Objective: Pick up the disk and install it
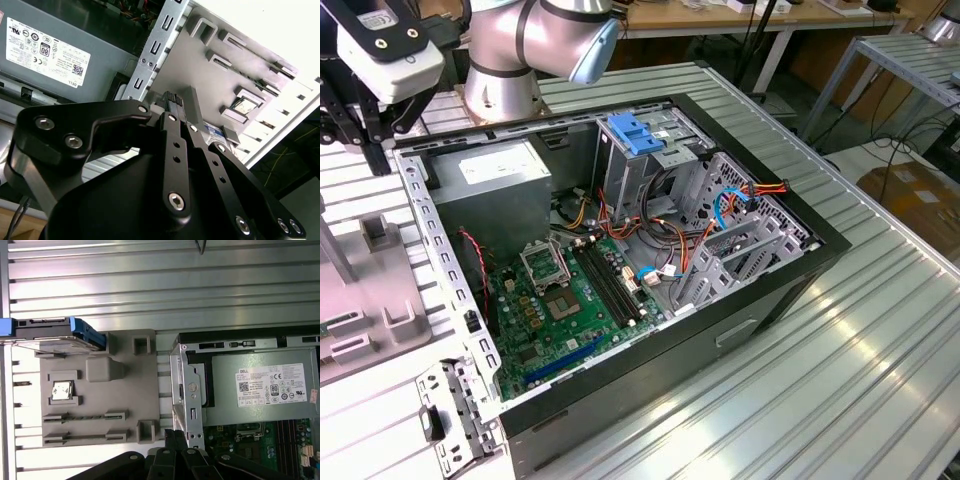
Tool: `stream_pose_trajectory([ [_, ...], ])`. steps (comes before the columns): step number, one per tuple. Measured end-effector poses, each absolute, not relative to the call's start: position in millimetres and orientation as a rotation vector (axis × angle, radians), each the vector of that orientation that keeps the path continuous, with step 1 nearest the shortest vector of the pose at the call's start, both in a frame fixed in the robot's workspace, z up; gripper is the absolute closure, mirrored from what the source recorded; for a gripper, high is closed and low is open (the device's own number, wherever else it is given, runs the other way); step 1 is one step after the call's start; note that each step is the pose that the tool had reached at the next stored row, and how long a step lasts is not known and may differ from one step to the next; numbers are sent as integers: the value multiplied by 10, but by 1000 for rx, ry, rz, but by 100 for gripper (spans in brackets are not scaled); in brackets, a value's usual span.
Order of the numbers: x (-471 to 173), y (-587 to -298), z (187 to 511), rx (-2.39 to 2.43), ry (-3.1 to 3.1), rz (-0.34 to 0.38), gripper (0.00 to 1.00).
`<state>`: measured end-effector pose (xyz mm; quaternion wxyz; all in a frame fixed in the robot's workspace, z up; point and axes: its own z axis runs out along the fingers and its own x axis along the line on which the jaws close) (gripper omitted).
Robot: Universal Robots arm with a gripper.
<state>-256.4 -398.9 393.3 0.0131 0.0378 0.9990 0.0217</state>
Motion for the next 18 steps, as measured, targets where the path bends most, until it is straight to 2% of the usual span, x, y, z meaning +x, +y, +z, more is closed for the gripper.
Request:
stream_pose_trajectory([
  [18,-2763,-3989,3933,118,3112,68,89],
])
